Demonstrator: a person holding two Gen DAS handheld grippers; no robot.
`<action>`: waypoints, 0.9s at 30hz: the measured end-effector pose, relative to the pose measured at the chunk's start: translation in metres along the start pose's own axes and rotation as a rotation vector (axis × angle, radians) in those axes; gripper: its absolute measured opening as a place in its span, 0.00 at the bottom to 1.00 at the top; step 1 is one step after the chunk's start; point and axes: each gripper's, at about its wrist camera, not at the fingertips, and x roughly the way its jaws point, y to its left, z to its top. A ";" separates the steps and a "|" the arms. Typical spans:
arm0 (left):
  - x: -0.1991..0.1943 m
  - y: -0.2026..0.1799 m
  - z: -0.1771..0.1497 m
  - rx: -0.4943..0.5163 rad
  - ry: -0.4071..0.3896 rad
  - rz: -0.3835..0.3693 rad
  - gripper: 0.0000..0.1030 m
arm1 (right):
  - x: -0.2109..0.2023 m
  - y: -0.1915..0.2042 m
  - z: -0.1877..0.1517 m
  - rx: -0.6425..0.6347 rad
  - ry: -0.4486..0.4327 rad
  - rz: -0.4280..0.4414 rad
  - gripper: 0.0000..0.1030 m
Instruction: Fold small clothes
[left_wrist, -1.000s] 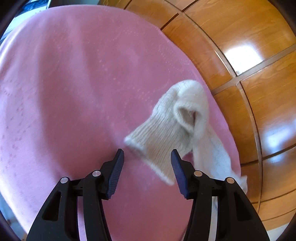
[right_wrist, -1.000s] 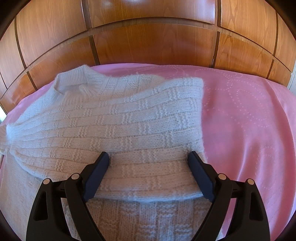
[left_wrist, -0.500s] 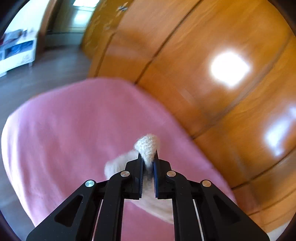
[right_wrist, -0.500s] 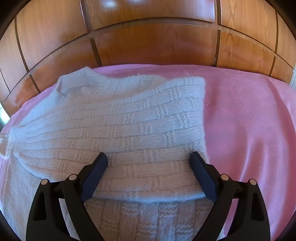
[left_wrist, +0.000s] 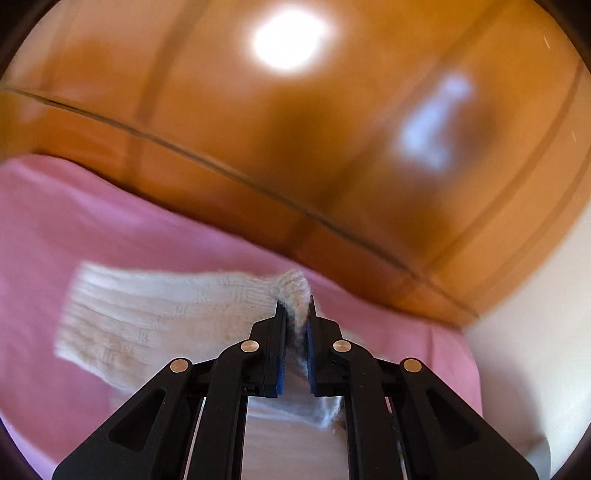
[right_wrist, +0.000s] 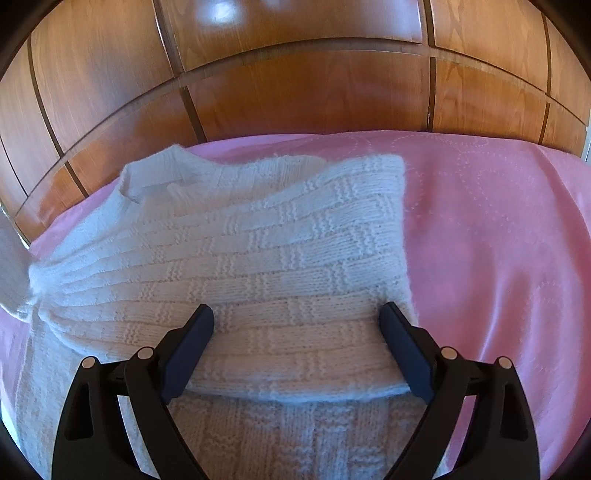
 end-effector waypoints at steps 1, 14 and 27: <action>0.015 -0.010 -0.009 0.015 0.031 -0.016 0.07 | -0.001 -0.002 0.000 0.006 -0.002 0.006 0.89; 0.030 0.067 -0.081 -0.098 0.090 0.022 0.40 | -0.008 -0.011 0.002 0.033 0.000 0.043 0.89; 0.009 0.141 -0.160 -0.152 0.115 0.189 0.40 | -0.003 0.065 0.021 -0.005 0.138 0.195 0.50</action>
